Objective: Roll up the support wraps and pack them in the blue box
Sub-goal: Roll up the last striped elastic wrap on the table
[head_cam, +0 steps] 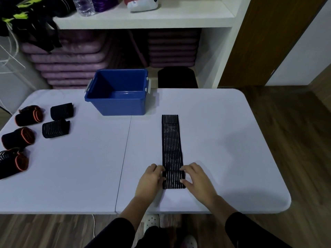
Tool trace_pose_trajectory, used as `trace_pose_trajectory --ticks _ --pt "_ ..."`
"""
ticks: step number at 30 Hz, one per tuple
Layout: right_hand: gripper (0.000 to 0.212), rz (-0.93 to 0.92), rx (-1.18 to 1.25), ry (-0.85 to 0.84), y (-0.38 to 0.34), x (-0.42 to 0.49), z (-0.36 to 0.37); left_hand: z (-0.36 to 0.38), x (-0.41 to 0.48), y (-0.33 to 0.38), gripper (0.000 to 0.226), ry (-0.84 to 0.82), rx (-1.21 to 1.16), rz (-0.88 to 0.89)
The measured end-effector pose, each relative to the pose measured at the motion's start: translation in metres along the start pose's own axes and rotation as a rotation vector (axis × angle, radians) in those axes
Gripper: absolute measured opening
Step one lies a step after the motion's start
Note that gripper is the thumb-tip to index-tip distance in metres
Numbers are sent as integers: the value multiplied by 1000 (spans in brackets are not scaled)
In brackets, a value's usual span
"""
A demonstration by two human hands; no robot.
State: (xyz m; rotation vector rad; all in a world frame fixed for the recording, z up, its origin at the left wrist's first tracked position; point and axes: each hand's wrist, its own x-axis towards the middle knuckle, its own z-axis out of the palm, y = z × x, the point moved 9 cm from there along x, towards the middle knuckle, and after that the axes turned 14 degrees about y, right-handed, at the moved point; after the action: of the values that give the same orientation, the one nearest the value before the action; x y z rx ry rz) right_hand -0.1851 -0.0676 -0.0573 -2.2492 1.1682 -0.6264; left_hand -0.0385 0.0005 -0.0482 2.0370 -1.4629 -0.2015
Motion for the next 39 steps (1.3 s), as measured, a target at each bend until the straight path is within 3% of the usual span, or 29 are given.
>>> trace_pose_trajectory --ticks 2,5,7,9,12,16,18,20,23,26,29,31,33,36,39 --pt "40 -156 -48 -45 -11 -2 3 1 -4 10 29 -7 56 206" --pt "62 -219 -122 -193 -11 -4 11 5 -9 12 56 -77 164 360" --pt "61 -231 -139 -227 -8 -4 13 8 -9 10 65 -123 256 402" --pt "51 -234 -104 -182 -10 0 10 10 -7 11 59 -131 291 405" --pt "34 -120 5 -112 -10 8 3 10 0 9 40 -144 136 247" --pt "23 150 132 -136 2 11 2 10 7 -9 10 -214 -208 -276" --pt "26 264 165 -131 9 10 4 15 4 -16 3 -224 -272 -414" --pt "28 328 140 -109 15 8 7 19 0 -20 11 -221 -256 -484" --pt "33 294 74 -53 15 6 6 18 -1 -16 29 -173 -68 -369" --pt "36 55 -7 27 3 9 -3 8 6 4 36 -55 66 -83" --pt "49 -135 -61 -78 -3 8 1 10 5 20 35 -57 98 197" --pt "67 -195 -138 -188 3 6 9 15 3 17 50 -133 144 255" --pt "71 -227 -178 -238 8 7 14 21 0 14 66 -190 235 314" --pt "53 -209 -108 -160 3 13 9 24 5 10 65 -236 238 258" --pt "37 -30 40 -100 4 21 1 16 16 3 57 -205 13 -16"
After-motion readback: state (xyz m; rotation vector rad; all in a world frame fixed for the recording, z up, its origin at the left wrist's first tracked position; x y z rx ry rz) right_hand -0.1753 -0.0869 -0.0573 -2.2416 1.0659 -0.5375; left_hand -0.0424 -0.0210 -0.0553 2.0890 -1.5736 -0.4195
